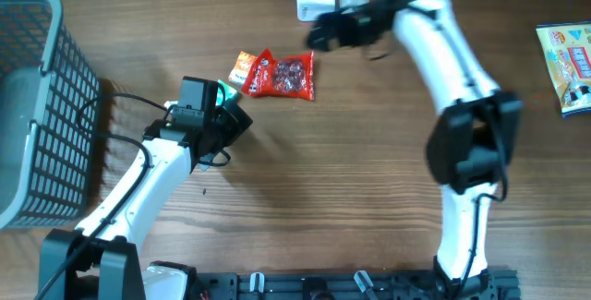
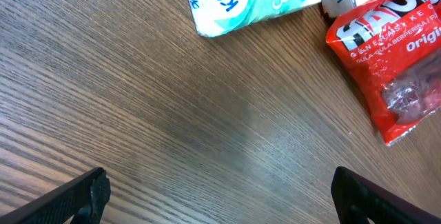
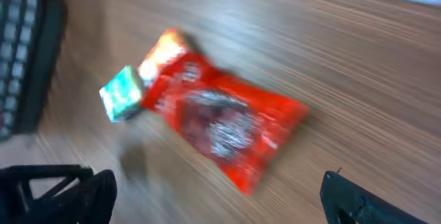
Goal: Scan the item barcode
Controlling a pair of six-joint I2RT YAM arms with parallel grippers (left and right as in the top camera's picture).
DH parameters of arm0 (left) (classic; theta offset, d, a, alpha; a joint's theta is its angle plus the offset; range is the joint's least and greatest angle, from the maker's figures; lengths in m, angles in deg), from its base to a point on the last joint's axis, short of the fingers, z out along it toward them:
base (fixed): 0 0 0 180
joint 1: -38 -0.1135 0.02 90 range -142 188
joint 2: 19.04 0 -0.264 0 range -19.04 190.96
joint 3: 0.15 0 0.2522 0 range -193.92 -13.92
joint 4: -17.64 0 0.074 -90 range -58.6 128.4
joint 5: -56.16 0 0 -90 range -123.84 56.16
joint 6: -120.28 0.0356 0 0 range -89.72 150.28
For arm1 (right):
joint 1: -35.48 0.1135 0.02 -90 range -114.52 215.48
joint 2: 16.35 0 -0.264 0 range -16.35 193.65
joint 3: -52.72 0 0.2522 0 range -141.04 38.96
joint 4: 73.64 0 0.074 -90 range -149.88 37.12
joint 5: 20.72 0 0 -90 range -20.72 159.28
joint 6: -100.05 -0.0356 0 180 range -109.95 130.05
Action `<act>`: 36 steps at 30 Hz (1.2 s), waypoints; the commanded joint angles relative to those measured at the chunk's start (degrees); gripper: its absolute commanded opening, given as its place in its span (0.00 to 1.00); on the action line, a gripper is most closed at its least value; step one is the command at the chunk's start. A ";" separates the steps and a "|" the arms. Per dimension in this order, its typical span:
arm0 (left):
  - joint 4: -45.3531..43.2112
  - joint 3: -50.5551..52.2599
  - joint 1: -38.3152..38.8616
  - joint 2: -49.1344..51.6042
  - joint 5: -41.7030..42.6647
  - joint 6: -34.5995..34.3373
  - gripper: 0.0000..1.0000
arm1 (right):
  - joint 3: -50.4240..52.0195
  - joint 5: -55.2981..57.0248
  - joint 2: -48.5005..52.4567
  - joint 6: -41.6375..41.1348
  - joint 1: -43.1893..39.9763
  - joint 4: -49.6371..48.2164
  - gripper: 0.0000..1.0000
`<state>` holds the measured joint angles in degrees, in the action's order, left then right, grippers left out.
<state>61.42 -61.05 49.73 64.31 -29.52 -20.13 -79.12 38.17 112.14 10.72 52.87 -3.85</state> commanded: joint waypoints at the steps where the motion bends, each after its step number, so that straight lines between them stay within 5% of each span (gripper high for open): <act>1: 0.04 0.22 0.00 -0.31 -0.55 0.50 1.00 | 0.50 14.93 1.90 -3.93 7.02 -4.28 0.91; 7: 0.04 0.22 0.00 -0.31 -0.55 0.48 1.00 | 0.59 21.92 7.61 -11.56 13.14 -15.45 0.67; 13: 0.04 0.20 0.00 -0.31 -0.55 0.48 1.00 | 0.59 22.36 12.02 -12.70 13.00 -16.41 0.40; 21: 0.04 0.20 0.00 -0.31 -0.55 0.50 1.00 | 0.55 28.13 10.60 -12.52 12.55 5.03 0.38; 25: 0.04 0.20 0.00 -0.31 -0.55 0.48 1.00 | 0.55 28.15 4.28 -11.34 11.93 13.81 0.68; 27: 0.04 0.20 0.00 -0.31 -0.55 0.50 1.00 | 0.55 28.09 0.68 -12.87 11.41 15.28 0.69; 33: 0.04 0.22 0.00 -0.31 -0.55 0.48 1.00 | 4.15 17.29 -2.69 -9.68 12.74 15.26 0.31; 36: 0.04 0.22 0.00 -0.31 -0.55 0.48 1.00 | 12.37 11.37 -2.69 -9.70 14.27 8.68 0.25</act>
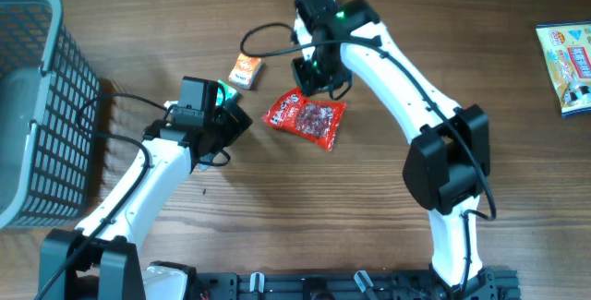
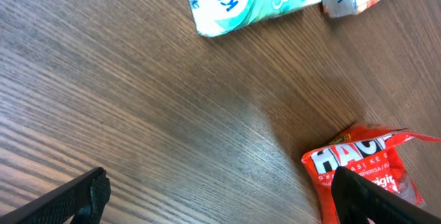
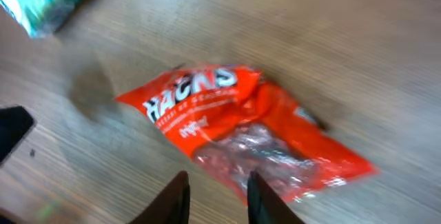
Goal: Scan the item barcode
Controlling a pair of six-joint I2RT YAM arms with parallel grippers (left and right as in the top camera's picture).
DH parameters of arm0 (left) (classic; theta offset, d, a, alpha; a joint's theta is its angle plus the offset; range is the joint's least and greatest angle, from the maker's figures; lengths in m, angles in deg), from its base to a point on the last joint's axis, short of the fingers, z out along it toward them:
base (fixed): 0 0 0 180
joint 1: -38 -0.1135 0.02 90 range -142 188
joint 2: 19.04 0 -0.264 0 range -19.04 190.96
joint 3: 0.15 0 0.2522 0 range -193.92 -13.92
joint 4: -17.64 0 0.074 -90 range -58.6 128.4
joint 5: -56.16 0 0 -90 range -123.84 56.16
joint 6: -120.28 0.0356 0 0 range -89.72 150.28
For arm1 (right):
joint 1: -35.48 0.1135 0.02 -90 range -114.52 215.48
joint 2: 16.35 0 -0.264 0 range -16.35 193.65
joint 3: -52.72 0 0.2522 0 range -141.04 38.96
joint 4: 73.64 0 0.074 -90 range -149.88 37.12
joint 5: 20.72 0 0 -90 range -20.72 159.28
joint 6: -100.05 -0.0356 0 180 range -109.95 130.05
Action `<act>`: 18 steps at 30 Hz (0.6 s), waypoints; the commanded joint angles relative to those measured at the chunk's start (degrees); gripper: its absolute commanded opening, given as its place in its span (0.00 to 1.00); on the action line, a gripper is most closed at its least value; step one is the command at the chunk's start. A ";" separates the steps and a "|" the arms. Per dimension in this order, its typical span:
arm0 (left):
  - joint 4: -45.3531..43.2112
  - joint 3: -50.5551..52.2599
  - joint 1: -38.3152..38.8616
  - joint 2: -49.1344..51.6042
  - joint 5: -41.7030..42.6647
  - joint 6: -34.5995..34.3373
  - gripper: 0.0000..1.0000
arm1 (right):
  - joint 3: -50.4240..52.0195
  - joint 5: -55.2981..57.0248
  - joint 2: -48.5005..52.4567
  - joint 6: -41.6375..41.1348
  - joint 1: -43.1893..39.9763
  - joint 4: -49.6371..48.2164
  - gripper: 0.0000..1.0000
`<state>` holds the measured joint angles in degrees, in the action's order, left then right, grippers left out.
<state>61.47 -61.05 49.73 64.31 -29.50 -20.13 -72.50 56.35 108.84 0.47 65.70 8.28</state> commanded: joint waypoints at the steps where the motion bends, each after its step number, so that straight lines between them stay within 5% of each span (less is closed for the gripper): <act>1: 0.00 0.22 0.00 -0.31 -0.57 0.48 1.00 | 8.59 -8.31 0.61 0.31 1.90 -6.71 0.23; 6: 0.00 0.20 0.00 -0.31 -0.57 0.50 1.00 | 19.19 -1.64 0.61 -8.90 2.19 -18.14 0.15; 9: 0.00 0.20 0.00 -0.31 -0.57 0.50 1.00 | 19.85 7.37 0.44 -12.11 1.79 -16.63 0.04; 13: 0.00 0.22 0.00 -0.31 -0.57 0.50 1.00 | 16.87 7.39 -5.75 -12.85 0.33 -13.88 0.05; 16: 0.00 0.22 0.00 -0.31 -0.57 0.50 1.00 | 16.85 7.39 -8.83 -11.43 -0.24 -20.33 0.20; 18: 0.00 0.22 0.00 -0.31 -0.57 0.48 1.00 | 17.86 7.41 -7.80 -11.58 -0.26 -23.67 0.20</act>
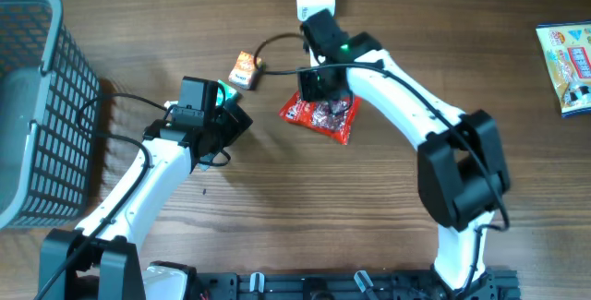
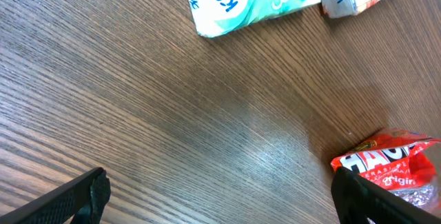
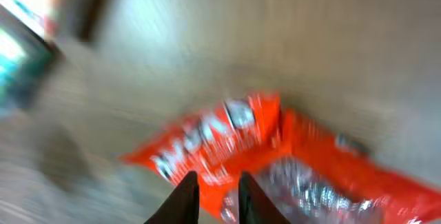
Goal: Scan the item barcode
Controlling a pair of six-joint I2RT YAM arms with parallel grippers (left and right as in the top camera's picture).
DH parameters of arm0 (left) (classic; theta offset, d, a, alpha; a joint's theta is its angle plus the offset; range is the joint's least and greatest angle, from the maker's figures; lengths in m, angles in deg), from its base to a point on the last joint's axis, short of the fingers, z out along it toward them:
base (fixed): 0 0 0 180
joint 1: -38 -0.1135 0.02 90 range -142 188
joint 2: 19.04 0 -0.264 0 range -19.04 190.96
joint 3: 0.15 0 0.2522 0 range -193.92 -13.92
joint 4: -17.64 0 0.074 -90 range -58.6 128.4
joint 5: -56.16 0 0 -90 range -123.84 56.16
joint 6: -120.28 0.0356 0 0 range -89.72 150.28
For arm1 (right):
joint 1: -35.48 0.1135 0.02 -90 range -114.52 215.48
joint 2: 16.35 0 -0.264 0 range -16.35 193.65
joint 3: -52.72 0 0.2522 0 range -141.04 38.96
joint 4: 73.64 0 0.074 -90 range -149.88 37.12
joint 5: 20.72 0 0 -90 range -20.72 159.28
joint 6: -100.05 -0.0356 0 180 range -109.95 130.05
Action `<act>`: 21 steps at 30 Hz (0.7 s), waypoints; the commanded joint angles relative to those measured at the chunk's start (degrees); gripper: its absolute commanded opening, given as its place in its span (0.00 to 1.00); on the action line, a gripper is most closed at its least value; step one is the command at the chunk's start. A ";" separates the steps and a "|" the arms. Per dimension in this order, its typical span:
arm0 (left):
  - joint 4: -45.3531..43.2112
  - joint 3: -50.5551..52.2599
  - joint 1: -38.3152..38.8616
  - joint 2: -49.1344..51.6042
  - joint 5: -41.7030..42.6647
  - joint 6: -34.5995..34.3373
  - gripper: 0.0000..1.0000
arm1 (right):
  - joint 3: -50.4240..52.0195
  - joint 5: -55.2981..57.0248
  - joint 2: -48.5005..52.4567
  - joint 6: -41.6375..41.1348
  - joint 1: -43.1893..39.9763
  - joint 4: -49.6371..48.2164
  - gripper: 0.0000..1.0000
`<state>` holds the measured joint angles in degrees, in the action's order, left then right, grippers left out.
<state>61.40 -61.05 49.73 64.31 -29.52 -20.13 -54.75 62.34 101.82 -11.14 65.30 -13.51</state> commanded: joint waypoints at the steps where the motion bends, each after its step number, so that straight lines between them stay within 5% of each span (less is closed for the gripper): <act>1: 0.04 0.22 0.00 -0.31 -0.55 0.48 1.00 | 0.66 1.38 0.07 -0.87 0.15 -2.34 0.20; 10: 0.07 0.20 0.00 -0.31 -0.55 0.48 1.00 | 1.09 2.03 7.82 -2.73 0.15 -6.82 0.11; 15: 0.07 0.20 0.00 -0.31 -0.55 0.50 1.00 | 1.18 2.36 9.01 4.68 0.44 -15.76 0.31; 21: 0.04 0.22 0.00 -0.31 -0.55 0.50 1.00 | -0.59 4.22 -3.06 3.23 -0.57 -8.02 0.49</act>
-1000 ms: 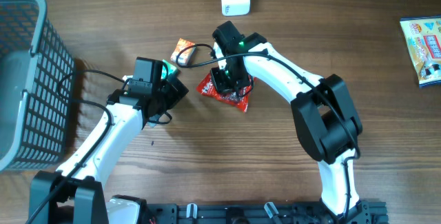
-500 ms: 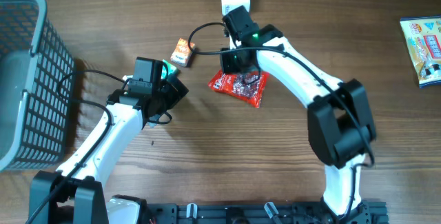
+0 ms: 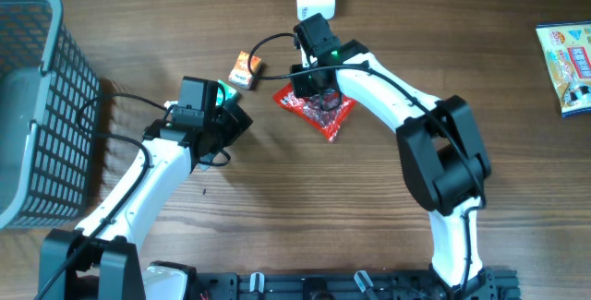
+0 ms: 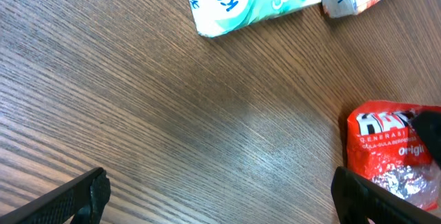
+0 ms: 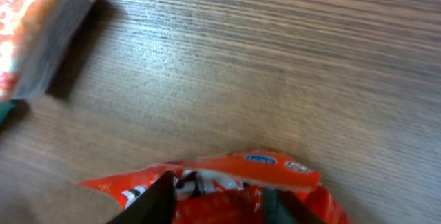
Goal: Scan the item barcode
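Observation:
A red candy bag (image 3: pixel 320 108) with white lettering hangs pinched at its top edge in my right gripper (image 3: pixel 312 80), which is shut on it just in front of the white scanner. The right wrist view shows the bag (image 5: pixel 275 169) bunched up between the fingers (image 5: pixel 150 200). My left gripper (image 4: pixel 220 200) is open low over bare wood, left of the bag (image 4: pixel 386 151), holding nothing.
A small orange pack (image 3: pixel 245 67) lies left of the bag, beside a teal tissue pack (image 4: pixel 248 0). A grey mesh basket (image 3: pixel 32 106) stands at the table's left edge. A colourful flat packet (image 3: pixel 565 55) lies far right.
The red bag has turned in my right gripper and shifted slightly left and back, so more of it shows in the left wrist view. The left arm has not moved.
The red bag first lay beside the orange pack while my right gripper was open near the scanner. Then the right gripper was over the bag, which lay further right and nearer. After that it held the bag, and now holds it in front of the scanner.

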Controlling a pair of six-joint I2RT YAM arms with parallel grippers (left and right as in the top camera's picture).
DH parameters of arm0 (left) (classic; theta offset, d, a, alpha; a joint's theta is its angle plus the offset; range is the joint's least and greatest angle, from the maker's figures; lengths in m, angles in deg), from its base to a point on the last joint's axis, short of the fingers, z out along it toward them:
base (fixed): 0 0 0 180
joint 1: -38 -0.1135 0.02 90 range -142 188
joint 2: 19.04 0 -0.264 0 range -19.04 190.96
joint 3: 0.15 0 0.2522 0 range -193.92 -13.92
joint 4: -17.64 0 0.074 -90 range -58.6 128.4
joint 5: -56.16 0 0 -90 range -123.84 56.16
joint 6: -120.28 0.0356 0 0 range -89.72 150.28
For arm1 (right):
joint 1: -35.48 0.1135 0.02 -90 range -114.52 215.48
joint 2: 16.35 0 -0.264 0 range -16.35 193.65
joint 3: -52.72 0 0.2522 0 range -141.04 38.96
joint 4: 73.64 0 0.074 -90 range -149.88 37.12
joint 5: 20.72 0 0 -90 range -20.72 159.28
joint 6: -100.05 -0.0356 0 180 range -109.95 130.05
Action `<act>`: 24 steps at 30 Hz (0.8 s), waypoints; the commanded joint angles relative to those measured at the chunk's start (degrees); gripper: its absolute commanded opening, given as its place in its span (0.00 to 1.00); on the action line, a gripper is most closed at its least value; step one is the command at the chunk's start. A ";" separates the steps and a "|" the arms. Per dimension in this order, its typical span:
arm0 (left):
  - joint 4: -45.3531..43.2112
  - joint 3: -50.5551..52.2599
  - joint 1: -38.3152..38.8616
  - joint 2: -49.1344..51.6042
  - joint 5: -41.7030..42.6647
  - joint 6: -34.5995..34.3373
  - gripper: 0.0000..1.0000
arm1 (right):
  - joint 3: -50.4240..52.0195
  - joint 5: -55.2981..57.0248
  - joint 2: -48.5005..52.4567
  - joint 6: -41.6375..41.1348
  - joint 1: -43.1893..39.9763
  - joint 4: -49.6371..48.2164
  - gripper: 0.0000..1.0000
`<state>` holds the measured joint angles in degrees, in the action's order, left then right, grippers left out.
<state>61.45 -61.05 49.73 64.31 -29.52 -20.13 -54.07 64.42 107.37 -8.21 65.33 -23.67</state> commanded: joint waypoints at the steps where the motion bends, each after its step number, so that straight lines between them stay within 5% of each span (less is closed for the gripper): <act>1: 0.02 0.20 0.00 -0.31 -0.55 0.50 1.00 | -1.25 2.54 -11.13 1.20 -0.90 3.80 0.50; 6: 0.02 0.20 0.00 -0.31 -0.55 0.48 1.00 | 1.73 2.97 -12.26 2.93 -1.20 10.84 0.39; 13: 0.02 0.22 0.00 -0.31 -0.55 0.50 1.00 | 16.57 1.95 -8.20 -4.92 -1.53 -2.16 0.31; 18: 0.00 0.20 0.00 -0.31 -0.55 0.50 1.00 | 14.80 2.29 -9.46 -7.39 -1.81 8.39 0.23; 21: 0.02 0.20 0.00 -0.31 -0.55 0.50 1.00 | 13.05 2.54 -14.25 -7.37 -1.81 14.69 0.31; 24: 0.02 0.22 0.00 -0.31 -0.55 0.50 1.00 | 12.85 1.86 -19.37 -6.34 -1.81 13.38 0.64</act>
<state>61.45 -61.05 49.73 64.31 -29.52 -20.11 -39.82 66.34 93.06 -15.03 63.71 -8.83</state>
